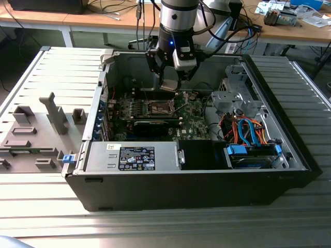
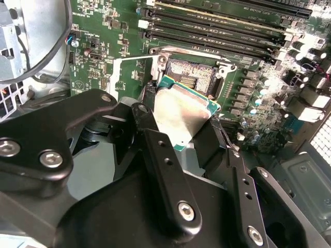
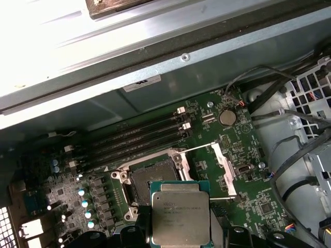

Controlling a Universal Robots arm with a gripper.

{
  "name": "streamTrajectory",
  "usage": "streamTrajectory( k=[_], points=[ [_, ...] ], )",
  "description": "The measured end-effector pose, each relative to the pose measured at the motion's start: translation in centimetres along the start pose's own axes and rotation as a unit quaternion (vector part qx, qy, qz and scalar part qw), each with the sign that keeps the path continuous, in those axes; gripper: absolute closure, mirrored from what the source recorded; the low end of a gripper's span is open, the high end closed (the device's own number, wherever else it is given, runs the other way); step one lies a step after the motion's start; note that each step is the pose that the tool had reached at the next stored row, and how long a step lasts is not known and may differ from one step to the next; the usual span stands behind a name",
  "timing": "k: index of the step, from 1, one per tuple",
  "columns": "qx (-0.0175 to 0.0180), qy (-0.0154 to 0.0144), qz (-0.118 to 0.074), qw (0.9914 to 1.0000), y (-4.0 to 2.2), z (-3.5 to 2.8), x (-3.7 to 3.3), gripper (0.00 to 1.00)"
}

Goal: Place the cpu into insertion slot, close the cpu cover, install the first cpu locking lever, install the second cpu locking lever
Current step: 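Place the cpu into insertion slot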

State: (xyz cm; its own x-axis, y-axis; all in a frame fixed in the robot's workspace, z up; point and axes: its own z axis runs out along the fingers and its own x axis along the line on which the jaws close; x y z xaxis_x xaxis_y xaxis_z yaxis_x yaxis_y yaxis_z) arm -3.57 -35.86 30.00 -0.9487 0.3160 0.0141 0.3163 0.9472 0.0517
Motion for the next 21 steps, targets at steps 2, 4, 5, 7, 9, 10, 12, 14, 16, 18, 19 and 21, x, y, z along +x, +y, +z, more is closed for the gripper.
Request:
streamTrajectory(
  k=[2, 4, 5, 7, 9, 10, 12, 14, 16, 18, 19, 21],
  points=[
    [0.0003, -0.0003, 0.003, 1.00000, 0.00, 0.00, 0.00, 0.46],
    [0.0005, -0.0005, 0.006, 0.99998, 0.00, 0.00, 0.00, 0.46],
    [0.0007, -0.0006, 0.007, 0.99998, 0.00, 0.00, 0.00, 0.46],
    [0.0009, -0.0008, 0.010, 0.99995, 0.00, 0.00, 0.00, 0.46],
    [0.0013, -0.0012, 0.015, 0.99989, 0.00, 0.00, 0.00, 0.46],
    [0.0014, -0.0014, 0.017, 0.99985, 0.00, 0.00, 0.00, 0.46],
    [0.0017, -0.0017, 0.021, 0.99977, 0.00, 0.00, 0.00, 0.46],
    [0.0018, -0.0019, 0.024, 0.99971, 0.00, 0.00, 0.00, 0.46],
    [0.0020, -0.0022, 0.027, 0.99964, 0.00, 0.00, 0.00, 0.46],
    [0.0023, -0.0025, 0.031, 0.99952, 0.00, 0.00, 0.00, 0.46],
    [0.0025, -0.0026, 0.033, 0.99945, 0.00, 0.00, 0.00, 0.46],
    [0.0026, -0.0028, 0.035, 0.99938, 0.00, 0.00, 0.00, 0.46]
  ],
)
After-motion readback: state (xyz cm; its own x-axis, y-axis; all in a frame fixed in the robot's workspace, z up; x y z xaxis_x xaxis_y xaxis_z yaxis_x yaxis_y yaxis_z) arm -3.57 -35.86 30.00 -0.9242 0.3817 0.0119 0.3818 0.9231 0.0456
